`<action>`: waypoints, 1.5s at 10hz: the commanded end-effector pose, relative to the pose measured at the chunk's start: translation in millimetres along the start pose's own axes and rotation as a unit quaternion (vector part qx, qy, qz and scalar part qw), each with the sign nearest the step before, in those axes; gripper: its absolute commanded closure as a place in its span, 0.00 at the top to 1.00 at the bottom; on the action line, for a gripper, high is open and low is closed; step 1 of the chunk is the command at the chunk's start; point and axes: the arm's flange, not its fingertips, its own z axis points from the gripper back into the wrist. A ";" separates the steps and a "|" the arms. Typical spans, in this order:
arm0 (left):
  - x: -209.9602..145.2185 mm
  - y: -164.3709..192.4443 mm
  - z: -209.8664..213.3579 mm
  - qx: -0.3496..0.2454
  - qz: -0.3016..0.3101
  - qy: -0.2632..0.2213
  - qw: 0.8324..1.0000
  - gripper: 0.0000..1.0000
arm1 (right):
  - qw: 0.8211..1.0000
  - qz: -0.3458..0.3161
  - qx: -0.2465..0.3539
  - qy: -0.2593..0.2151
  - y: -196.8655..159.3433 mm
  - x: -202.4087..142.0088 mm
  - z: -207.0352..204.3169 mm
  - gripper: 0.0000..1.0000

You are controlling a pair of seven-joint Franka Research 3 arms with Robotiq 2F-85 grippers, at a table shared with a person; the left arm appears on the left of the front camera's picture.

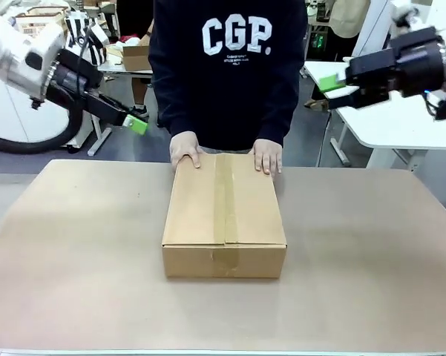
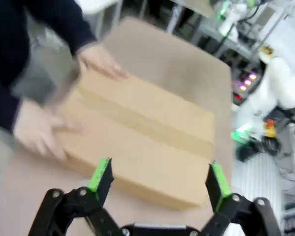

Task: Pack the gift set into the box.
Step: Press and hold the closed box until the human finishes sealing it.

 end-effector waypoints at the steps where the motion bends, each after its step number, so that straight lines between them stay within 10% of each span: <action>1: -11.9 -14.9 -19.4 0.025 -0.147 -0.112 0.982 1.00 | 0.929 0.204 0.282 0.124 0.9 -26.1 -3.8 1.00; 2: -10.3 -20.6 -19.6 0.015 -0.154 -0.136 0.979 1.00 | 0.915 0.237 0.277 0.170 8.5 -34.5 1.8 1.00; 4: 3.6 -11.4 -16.9 0.042 -0.105 -0.086 0.990 1.00 | 0.986 0.103 0.110 0.073 24.1 -22.0 -17.6 1.00; 6: 3.6 -11.4 -16.9 0.042 -0.105 -0.086 0.990 1.00 | 0.986 0.103 0.110 0.073 24.1 -22.0 -17.6 1.00; 9: -7.0 -3.1 -65.5 0.030 -0.231 -0.148 0.961 1.00 | 0.936 0.307 0.049 0.166 -10.2 -32.6 -67.7 1.00; 11: -37.7 3.0 -111.6 0.032 -0.273 -0.117 0.954 1.00 | 0.914 0.348 0.116 0.175 -26.5 -56.6 -128.6 1.00; 14: -83.4 3.4 -145.8 -0.081 -0.181 -0.110 0.974 1.00 | 0.930 0.338 0.051 0.135 -46.6 -85.1 -167.2 1.00; 15: -85.4 12.8 -143.7 -0.101 -0.031 -0.058 0.993 1.00 | 0.914 0.345 0.103 0.184 -27.6 -76.1 -156.1 1.00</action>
